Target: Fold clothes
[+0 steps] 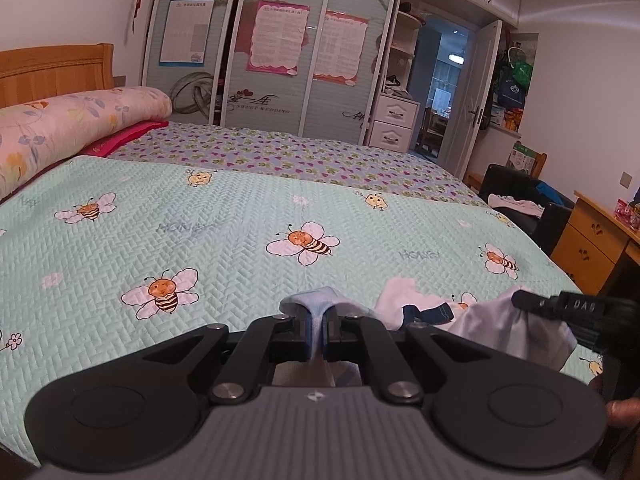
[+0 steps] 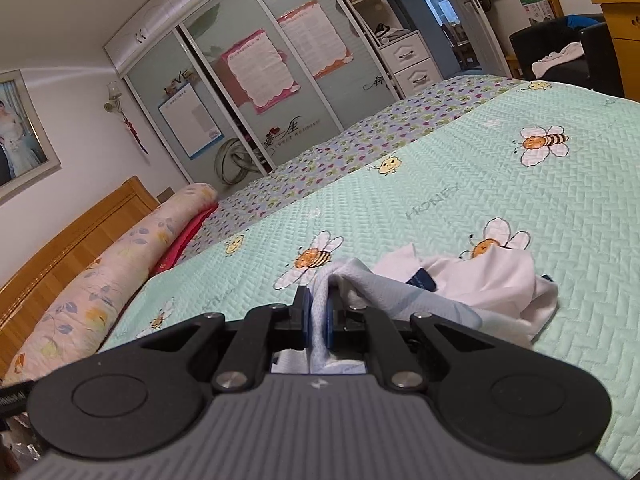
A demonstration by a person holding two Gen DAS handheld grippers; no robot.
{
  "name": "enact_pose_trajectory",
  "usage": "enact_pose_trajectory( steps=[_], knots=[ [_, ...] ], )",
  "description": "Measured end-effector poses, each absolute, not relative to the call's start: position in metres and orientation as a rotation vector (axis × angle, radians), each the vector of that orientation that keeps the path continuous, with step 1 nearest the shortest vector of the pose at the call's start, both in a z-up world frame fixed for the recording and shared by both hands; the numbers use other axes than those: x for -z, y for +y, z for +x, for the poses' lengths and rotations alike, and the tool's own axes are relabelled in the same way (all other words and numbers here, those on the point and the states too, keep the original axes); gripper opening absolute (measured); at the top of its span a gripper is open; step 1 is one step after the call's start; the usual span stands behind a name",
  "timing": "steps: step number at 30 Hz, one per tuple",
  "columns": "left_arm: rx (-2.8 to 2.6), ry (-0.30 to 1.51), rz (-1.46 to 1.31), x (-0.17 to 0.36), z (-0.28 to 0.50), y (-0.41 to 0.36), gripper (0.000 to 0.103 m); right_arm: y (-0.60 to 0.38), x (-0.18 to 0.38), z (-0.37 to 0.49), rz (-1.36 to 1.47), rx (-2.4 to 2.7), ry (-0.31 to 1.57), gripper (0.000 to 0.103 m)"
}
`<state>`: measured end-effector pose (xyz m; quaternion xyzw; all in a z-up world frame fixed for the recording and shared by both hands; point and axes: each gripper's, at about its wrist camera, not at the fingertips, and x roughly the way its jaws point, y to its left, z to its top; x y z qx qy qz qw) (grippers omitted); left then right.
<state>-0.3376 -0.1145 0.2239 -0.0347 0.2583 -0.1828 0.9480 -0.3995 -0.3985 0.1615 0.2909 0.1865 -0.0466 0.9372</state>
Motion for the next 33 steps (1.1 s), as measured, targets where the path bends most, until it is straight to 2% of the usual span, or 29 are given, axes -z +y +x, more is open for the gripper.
enact_pose_trajectory(
  steps=[10,21,26,33],
  knots=[
    [0.365,0.516,-0.090,-0.222,-0.330,-0.108,0.004,-0.386,-0.176,-0.393,0.693,0.018,0.385,0.007],
    [0.319,0.411,-0.106,-0.265,-0.361,-0.078,0.004,-0.343,-0.230,-0.405,0.674,-0.158,0.319,0.008],
    [0.311,0.426,-0.079,-0.266,-0.359,-0.078,0.004,-0.330,-0.238,-0.400,0.658,-0.200,0.310,0.008],
    [0.304,0.464,-0.057,-0.257,-0.337,-0.082,0.004,-0.334,-0.238,-0.370,0.601,-0.175,0.371,0.001]
  ],
)
